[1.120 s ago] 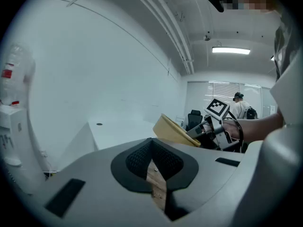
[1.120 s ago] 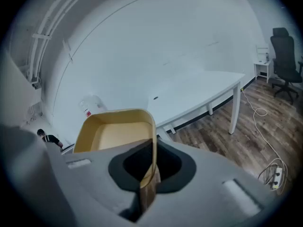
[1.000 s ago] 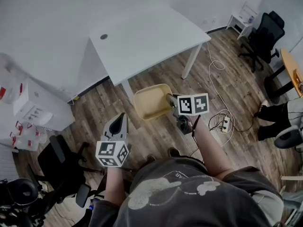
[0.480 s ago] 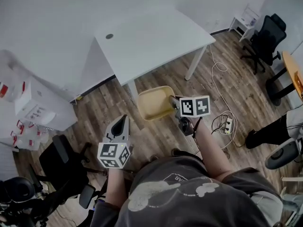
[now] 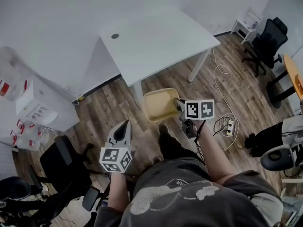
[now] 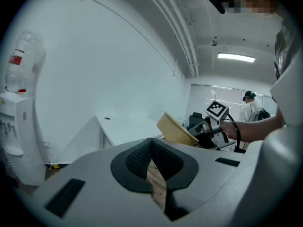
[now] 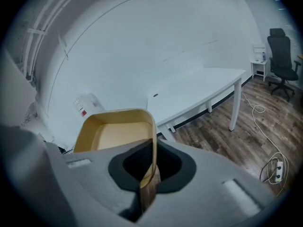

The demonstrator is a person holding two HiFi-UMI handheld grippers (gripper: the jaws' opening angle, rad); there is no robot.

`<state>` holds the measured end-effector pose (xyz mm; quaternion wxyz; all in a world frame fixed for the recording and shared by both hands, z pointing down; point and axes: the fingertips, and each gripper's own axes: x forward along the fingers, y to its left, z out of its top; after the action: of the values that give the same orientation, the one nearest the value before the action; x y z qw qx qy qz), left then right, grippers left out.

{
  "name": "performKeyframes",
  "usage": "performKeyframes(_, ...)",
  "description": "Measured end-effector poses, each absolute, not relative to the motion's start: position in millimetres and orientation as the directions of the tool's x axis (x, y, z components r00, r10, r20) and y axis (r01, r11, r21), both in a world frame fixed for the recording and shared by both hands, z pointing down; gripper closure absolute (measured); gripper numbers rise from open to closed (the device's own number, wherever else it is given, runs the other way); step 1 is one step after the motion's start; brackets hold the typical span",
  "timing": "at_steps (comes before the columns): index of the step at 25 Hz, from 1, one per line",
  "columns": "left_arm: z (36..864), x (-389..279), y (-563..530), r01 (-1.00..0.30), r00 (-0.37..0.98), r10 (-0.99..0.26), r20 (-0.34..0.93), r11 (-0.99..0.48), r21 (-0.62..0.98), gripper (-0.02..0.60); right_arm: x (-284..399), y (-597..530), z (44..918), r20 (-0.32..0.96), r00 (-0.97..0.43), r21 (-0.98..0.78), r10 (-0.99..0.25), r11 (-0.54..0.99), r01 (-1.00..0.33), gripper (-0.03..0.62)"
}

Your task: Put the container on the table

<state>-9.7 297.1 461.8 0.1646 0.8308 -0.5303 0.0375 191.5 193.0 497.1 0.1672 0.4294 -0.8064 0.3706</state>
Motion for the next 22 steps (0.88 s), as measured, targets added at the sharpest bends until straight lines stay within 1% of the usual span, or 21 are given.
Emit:
performKeyframes(6, 464, -28, 277, -0.902, 0.404, -0.885, 0.231, -0.344, 0.26, 0.584, 178, 162, 498, 0.591, -0.582, -0.448, -0.559, 0.372, -0.813, 0.592)
performKeyframes(11, 473, -44, 243, -0.917, 0.368, -0.898, 0.241, -0.307, 0.256, 0.584, 162, 114, 510, 0.589, -0.596, -0.459, -0.545, 0.381, -0.802, 0.592)
performKeyframes(22, 490, -64, 108, -0.931, 0.329, -0.895, 0.301, -0.253, 0.265, 0.584, 141, -43, 535, 0.624, -0.597, -0.462, -0.504, 0.379, -0.802, 0.592)
